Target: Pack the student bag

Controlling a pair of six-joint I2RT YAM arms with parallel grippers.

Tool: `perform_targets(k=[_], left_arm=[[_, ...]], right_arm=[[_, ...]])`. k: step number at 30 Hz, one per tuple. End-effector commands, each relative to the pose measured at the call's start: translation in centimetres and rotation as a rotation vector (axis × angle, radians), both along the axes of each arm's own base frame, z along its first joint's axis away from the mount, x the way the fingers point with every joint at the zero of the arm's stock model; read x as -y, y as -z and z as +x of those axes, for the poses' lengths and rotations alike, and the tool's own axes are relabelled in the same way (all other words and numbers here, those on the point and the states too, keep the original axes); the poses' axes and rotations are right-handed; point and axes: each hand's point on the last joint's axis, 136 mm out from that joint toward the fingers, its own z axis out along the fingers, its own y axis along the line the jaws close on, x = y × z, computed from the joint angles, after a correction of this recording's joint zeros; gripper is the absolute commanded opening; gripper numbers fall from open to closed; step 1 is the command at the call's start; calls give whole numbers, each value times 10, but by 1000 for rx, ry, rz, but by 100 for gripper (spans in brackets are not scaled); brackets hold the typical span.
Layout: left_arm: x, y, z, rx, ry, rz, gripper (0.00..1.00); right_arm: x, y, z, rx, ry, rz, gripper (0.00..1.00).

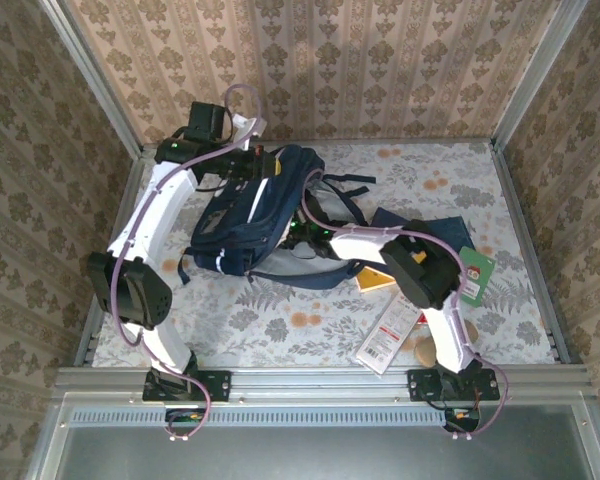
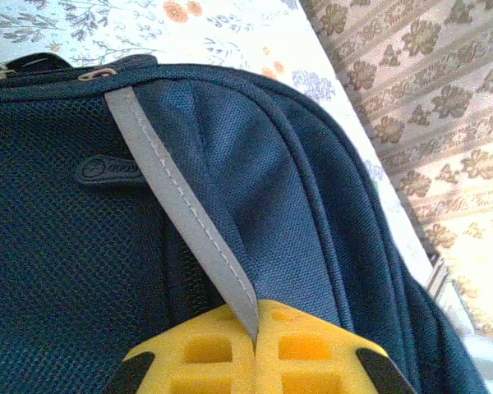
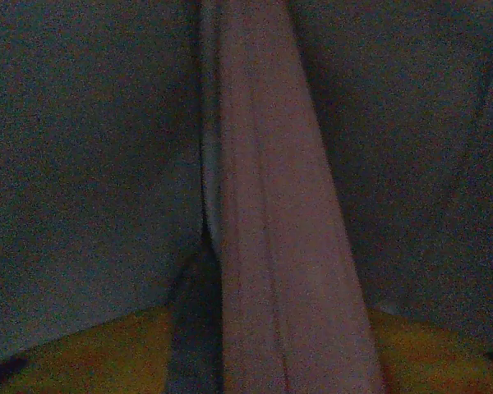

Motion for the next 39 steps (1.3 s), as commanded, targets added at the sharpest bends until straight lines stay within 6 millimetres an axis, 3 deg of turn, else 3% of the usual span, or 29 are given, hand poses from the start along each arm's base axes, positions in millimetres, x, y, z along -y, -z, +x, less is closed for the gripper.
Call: perform_targets(k=[1,4,7,10,12,18,24,28,33,35,39], left_arm=[[11,-76,-18,160,36,-179,0],[4,-74,-15,168,-13,-154,0],[-5,-69,-12,166,-41,-139,0],[-17,-64,-9,173,-63,-120,0],[-26,-58,-6,173,-86,-116,0],[-51,-42,6,146,-181,-133,0],[-66,-30,11,132,-272,-141,0],[-76,-21,12,129,-336,-130,0],[-71,-4,9,94,-368,-145,0],[-67,5,7,80,-369,-143,0],[-59,25,4,61,-359,-107,0]], right_arm=[[-28,-22,27,104,43,94,76],[-33,-31,22,166,2,52,86],[-22,-45,6,234,-46,-37,89],[13,-55,-10,297,-8,-172,92],[37,-65,-22,358,22,-212,100],[76,-83,-58,437,-48,-353,100],[132,-95,-79,442,3,-477,100],[186,-93,-96,338,38,-590,100],[248,-87,-131,278,77,-808,100],[269,-71,-153,188,68,-858,100],[299,-18,-205,-80,19,-959,100]])
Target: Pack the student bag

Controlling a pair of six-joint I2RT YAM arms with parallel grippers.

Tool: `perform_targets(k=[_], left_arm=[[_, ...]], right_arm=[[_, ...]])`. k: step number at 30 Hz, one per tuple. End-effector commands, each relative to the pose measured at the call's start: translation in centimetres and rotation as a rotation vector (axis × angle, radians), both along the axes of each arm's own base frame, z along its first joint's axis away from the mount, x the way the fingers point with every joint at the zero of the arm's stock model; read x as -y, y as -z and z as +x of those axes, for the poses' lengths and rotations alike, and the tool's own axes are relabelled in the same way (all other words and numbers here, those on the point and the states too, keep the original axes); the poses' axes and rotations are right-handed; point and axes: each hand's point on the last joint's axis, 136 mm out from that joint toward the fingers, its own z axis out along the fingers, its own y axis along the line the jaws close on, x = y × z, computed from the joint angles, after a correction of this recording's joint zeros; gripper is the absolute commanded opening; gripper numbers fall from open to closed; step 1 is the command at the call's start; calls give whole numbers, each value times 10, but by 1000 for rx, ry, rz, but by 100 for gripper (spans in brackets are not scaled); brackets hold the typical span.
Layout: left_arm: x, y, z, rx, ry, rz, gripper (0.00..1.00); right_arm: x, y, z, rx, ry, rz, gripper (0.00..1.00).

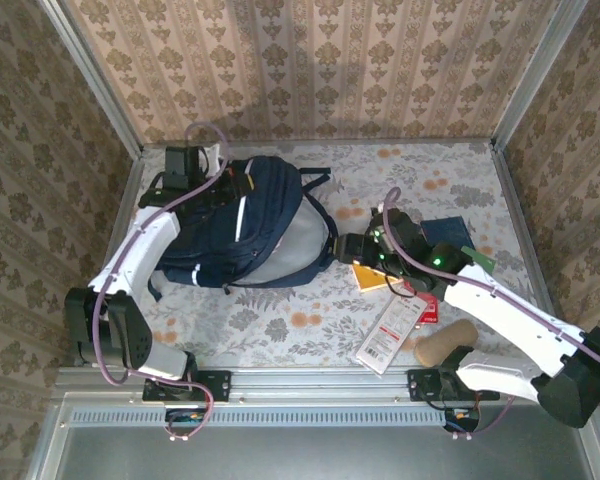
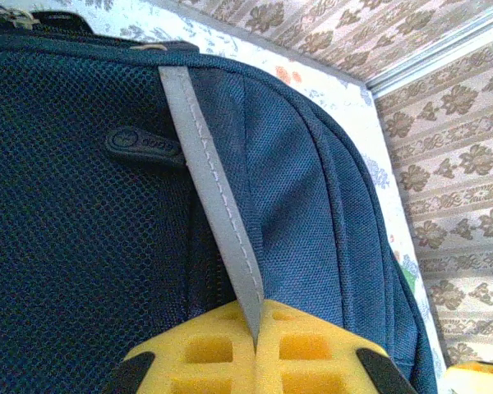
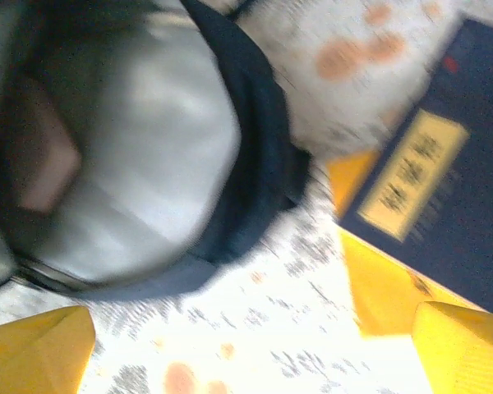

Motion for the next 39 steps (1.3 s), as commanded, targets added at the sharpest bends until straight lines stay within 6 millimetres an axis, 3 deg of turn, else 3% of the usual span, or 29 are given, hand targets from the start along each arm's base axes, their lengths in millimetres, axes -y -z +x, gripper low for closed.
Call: perform_targets(k=[1,7,11,14,18,22,25,30,34,39], left_arm=[[7,-21,3,100,-2,-27,0],[17,-2,2,64,25,-56,0],[20,1,-1,66,35,-69,0],[21,-1,-2,68,44,-72,0],[23,0,-6,74,53,-62,0],[27,1,-8,81,65,-46,0],[28,2,-8,78,68,-45,0],[29,4,-8,72,70,-43,0],[32,6,-10,66,79,-43,0],[38,12,-12,55,97,-27,0]], right_arm=[[47,78,-66,-318,60,-224,99],[57,143,-112,-534,64,-263,89],[31,175,-116,-615,3,-180,89],[5,190,-101,-609,-55,-119,90],[-26,186,-68,-550,-67,4,91],[-46,150,-38,-418,-61,108,90],[-46,119,-29,-327,-67,157,91],[-19,99,-32,-252,-35,194,92],[12,113,-50,-319,55,158,91],[16,135,-71,-389,146,282,87]])
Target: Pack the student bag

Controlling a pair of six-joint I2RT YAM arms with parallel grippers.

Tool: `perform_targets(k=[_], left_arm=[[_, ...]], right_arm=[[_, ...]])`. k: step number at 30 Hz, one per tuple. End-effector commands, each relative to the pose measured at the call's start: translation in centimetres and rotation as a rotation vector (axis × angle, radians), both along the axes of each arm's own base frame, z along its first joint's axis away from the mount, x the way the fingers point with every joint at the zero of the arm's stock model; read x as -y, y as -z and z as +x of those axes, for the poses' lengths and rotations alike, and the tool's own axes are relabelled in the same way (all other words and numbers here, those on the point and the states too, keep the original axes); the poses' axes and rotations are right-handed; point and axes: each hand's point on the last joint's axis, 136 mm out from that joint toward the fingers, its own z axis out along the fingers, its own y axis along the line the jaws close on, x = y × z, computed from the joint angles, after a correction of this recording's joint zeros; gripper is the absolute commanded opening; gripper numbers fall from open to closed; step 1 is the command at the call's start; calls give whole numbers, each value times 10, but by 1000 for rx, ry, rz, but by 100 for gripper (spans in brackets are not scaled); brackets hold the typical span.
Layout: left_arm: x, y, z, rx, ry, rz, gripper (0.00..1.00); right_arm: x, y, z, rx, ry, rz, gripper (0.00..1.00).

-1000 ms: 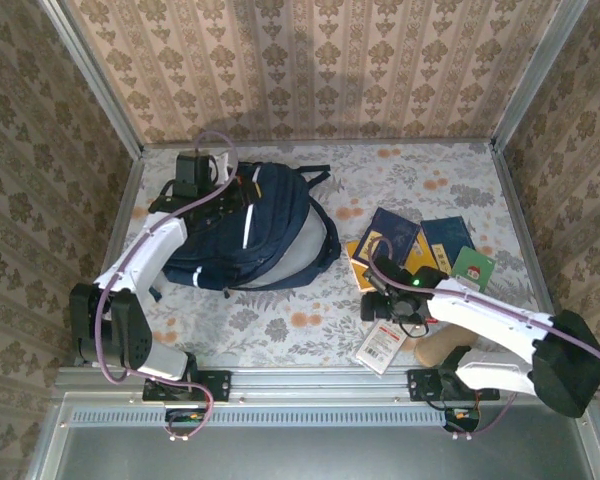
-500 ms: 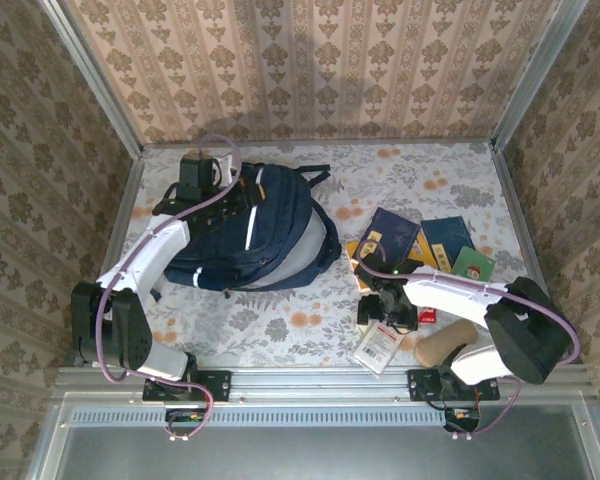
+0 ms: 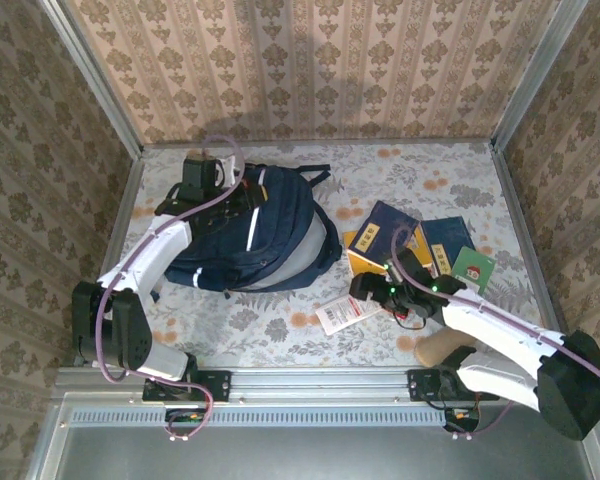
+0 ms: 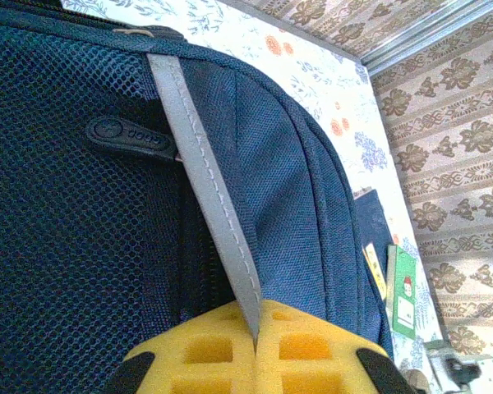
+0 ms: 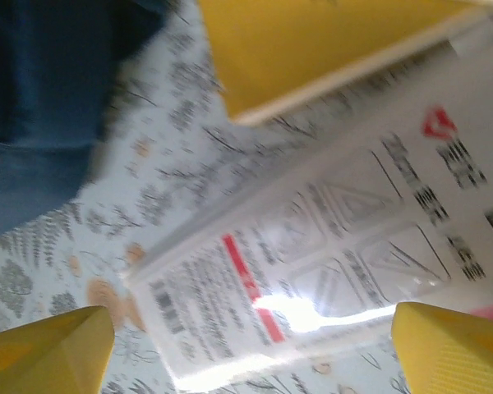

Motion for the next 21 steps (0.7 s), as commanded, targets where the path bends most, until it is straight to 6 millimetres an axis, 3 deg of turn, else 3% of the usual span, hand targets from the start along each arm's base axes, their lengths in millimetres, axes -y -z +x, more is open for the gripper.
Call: perform_targets(k=[1,11,16,21], left_arm=[[12,-13,-2,61,54,-10,0],[26,-5,-9,46,105,18,0],[26,-4,-9,50,108,28,0],[27,-3,-10,46,111,28,0]], right_arm=[[-1,15,-15,-67,85,119,86],[-8,27,5,-25,145,244,70],[-13,11,31,66,199,327,54],[-10,-8,48,158,258,361,47]])
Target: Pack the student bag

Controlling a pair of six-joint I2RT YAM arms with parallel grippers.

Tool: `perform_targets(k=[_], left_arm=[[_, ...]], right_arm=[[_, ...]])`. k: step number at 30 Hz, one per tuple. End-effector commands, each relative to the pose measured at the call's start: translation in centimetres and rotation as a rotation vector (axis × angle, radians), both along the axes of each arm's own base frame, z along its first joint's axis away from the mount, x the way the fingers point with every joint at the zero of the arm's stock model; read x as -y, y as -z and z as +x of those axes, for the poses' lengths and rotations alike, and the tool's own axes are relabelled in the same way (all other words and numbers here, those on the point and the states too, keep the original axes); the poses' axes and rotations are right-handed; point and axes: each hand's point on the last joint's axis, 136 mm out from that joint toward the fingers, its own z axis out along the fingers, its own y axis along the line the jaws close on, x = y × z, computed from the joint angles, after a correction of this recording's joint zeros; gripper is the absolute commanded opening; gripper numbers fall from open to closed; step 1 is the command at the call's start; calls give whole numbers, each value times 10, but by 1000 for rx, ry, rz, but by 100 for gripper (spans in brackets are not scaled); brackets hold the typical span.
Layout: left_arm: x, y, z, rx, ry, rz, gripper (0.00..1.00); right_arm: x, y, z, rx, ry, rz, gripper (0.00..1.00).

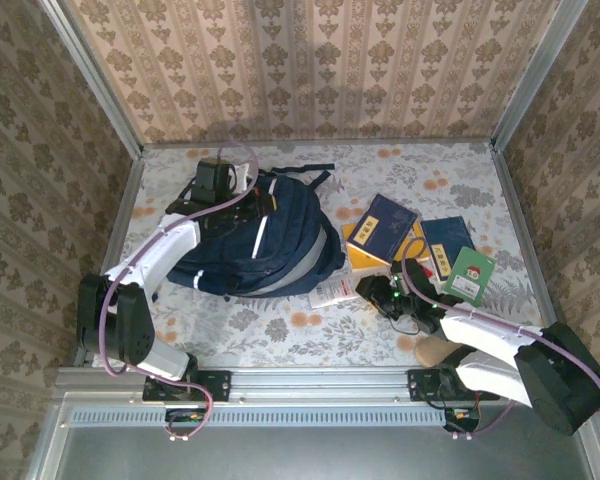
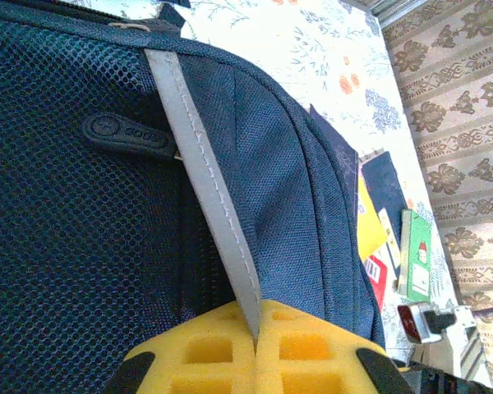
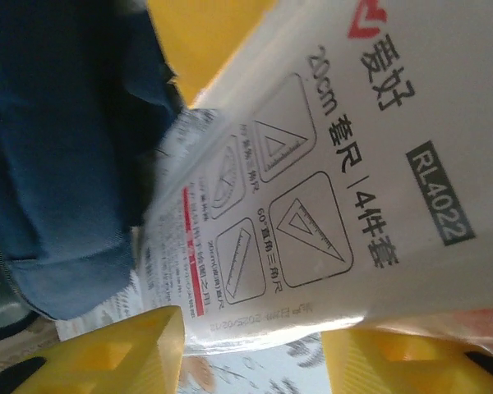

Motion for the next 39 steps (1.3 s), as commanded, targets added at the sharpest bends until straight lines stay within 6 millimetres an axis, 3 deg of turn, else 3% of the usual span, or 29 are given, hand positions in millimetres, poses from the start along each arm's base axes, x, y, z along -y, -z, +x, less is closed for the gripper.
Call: perform_targets(k=[1,5,12,15,18,23,31,35,39], left_arm=[[9,-24,3,75,40,-29,0],[10,-23,3,72,43,-29,0],[11,-21,3,67,44,-32,0],[11,-20,4,67,43,-30,0],[11,-21,3,67,45,-31,0],[10,-21,3,70,43,-27,0],[9,-32,4,92,45,-57,0],[9,-47,4,107,60,-98,0],[11,-71,3,118,111,-152,0]], right_arm=[[4,-25,23,120,91,45,45],[14,-22,29,128,146,9,42],[15,7,35,36,202,-7,35],[13,12,39,17,214,-4,27],[15,10,41,14,233,-9,11],[32,-4,35,36,287,-43,0],[58,-37,19,106,322,-84,0],[56,-54,18,146,279,-92,0],[39,-86,24,228,153,-98,0]])
